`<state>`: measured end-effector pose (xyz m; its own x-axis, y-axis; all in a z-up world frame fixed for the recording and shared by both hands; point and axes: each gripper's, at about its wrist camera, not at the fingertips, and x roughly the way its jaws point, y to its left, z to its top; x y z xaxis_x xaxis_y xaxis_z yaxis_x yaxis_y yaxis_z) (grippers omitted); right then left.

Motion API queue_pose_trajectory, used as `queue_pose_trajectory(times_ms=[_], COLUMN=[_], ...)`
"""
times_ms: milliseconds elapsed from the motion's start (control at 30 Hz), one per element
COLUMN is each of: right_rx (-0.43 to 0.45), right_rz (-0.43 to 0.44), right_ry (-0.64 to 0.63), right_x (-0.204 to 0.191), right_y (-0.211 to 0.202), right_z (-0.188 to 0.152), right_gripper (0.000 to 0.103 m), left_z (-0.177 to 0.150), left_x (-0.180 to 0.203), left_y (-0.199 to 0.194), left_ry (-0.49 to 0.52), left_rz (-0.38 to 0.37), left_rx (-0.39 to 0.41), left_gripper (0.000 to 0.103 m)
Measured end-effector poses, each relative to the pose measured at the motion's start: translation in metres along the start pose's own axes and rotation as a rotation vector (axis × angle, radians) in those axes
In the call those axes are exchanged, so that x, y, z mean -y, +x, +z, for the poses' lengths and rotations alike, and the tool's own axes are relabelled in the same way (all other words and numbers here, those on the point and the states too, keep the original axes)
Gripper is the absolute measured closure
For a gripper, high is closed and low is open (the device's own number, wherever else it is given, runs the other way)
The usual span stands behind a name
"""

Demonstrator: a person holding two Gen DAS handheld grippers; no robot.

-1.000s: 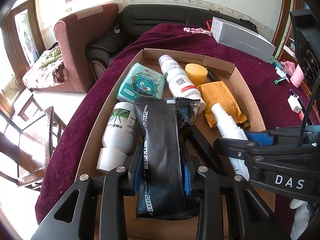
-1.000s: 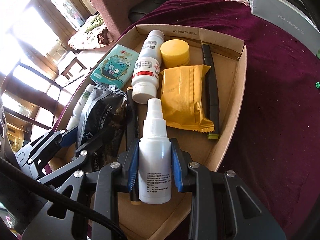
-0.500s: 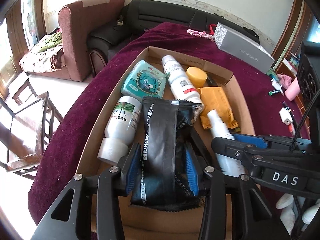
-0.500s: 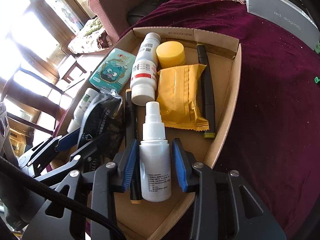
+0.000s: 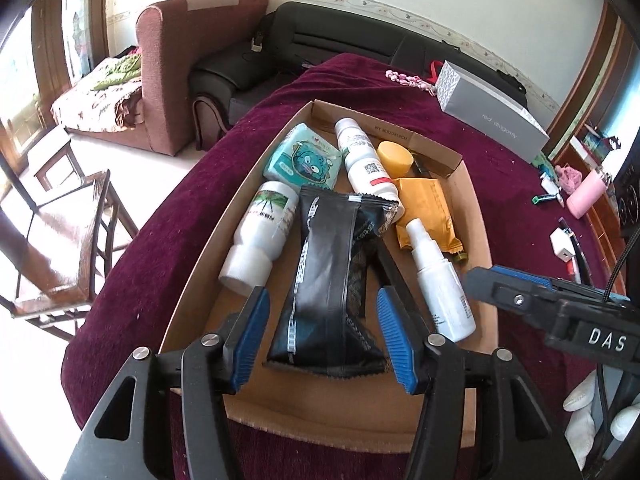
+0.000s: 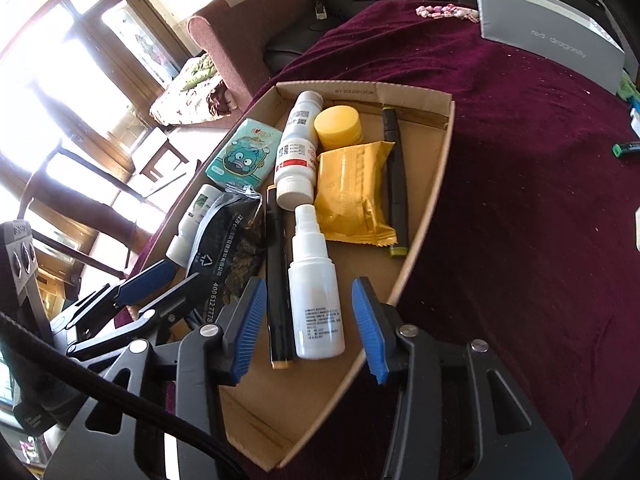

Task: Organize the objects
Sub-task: 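Open both grippers and move them back toward the loose items on the table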

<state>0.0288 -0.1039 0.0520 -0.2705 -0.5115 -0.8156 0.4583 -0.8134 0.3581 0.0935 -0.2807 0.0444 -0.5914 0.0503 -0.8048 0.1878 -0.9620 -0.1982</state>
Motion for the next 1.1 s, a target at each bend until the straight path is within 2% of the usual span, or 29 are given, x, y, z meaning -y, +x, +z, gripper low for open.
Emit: queue_pose_trajectory(times_ms=[167,300,500,767,1100], right_rx=[0.025,0.052,0.098,0.147,0.203], right_rz=[0.019,0.027,0.028,-0.016,-0.094], right_ry=[0.026,0.042,0.090,0.185,0.304], right_x=[0.011,0.021,0.047,0.103,0.179], right_y=[-0.017,-0.034,-0.060,-0.094,-0.134], right_z=[-0.009,-0.021,-0.040,-0.064,-0.081], right_gripper=[0.058,0.054,0.049,0.049,0.049], left_z=[-0.009,-0.015,-0.022,-0.035,-0.024], left_x=[-0.002,0.013,0.067,0.133,0.209], left_y=[-0.003,-0.009,-0.025,-0.024,-0.019], left_ry=[-0.058,-0.065,0.041,0.167,0.278], left_rz=[-0.082,-0.123,-0.172,-0.204,-0.235], left_rx=[-0.038,-0.039,-0.022,-0.051,-0.043], left_gripper=[0.053,0.053,0.053,0.053,0.053])
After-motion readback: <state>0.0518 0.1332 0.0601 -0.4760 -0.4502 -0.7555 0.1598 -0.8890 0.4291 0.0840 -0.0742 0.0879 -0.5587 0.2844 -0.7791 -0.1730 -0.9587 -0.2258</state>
